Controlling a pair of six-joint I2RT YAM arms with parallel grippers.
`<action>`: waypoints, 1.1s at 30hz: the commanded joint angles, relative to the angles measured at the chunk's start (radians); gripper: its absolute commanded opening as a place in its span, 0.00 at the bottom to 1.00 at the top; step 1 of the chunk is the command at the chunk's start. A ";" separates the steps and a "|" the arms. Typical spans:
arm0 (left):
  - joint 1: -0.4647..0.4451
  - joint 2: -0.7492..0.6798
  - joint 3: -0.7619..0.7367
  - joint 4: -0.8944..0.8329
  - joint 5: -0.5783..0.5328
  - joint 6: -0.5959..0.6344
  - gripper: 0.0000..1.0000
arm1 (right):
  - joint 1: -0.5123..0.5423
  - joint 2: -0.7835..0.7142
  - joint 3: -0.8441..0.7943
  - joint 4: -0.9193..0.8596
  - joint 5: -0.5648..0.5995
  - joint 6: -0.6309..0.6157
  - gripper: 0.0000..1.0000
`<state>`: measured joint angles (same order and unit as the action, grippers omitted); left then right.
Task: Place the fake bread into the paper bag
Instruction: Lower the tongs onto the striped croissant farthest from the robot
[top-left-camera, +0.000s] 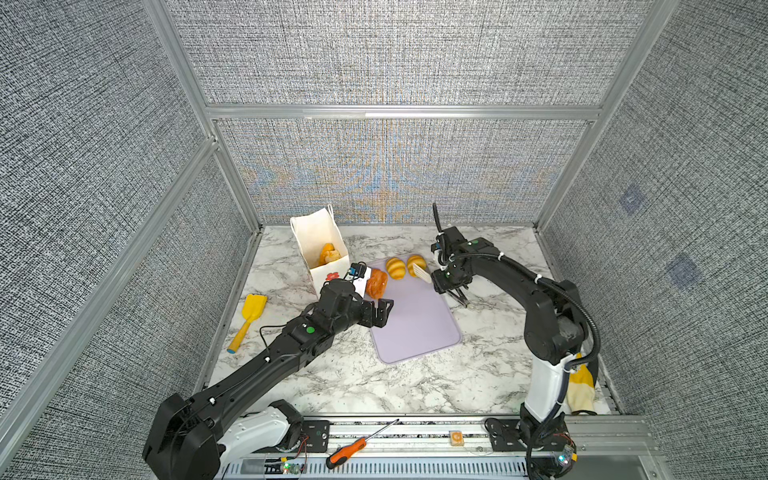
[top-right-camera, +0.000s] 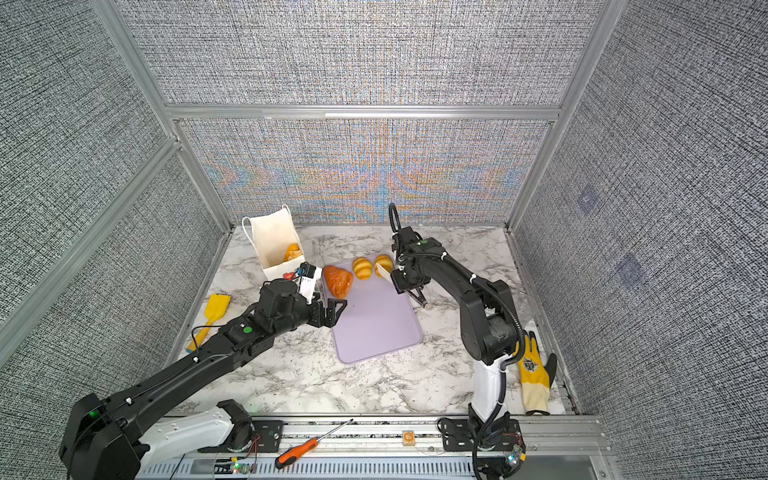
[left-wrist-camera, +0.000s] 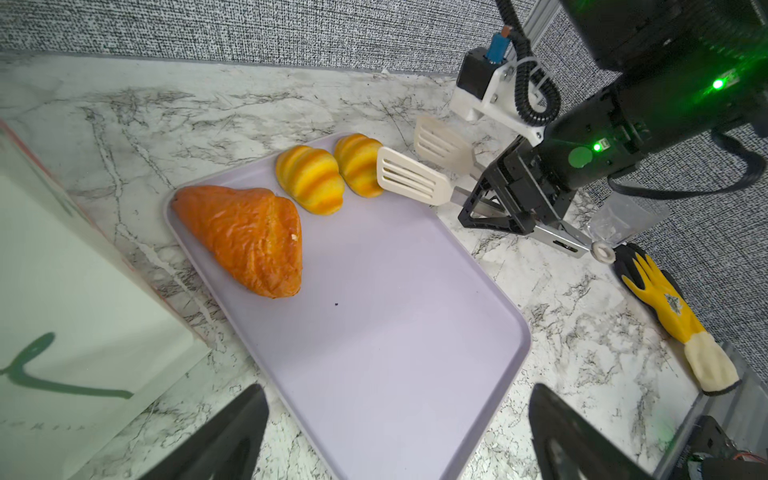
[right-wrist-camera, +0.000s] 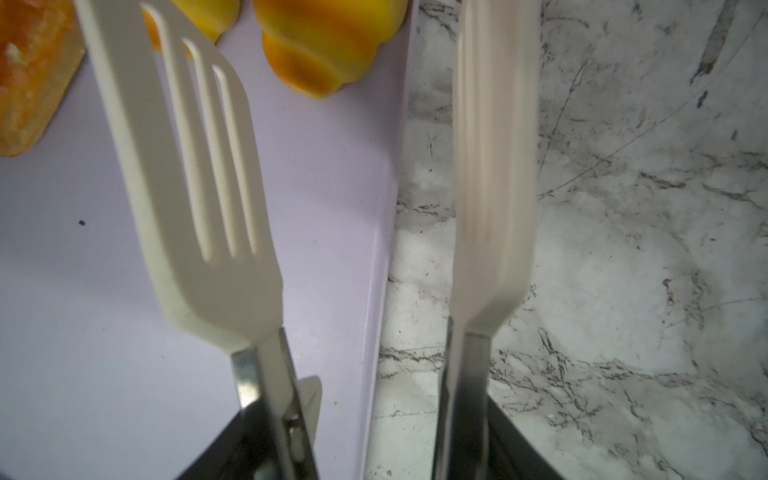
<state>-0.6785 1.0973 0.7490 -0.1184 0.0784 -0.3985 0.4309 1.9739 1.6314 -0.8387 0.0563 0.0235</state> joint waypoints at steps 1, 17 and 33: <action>0.000 -0.014 -0.009 0.000 -0.016 -0.005 0.99 | 0.002 0.028 0.036 -0.019 0.019 0.020 0.62; 0.002 -0.048 -0.036 -0.007 -0.023 -0.008 0.99 | 0.031 0.134 0.161 -0.062 0.047 0.029 0.63; 0.002 -0.067 -0.053 -0.001 -0.029 -0.019 0.99 | 0.051 0.168 0.189 -0.162 0.036 -0.040 0.54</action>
<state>-0.6773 1.0348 0.6952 -0.1307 0.0521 -0.4194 0.4778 2.1609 1.8309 -0.9527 0.1089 0.0101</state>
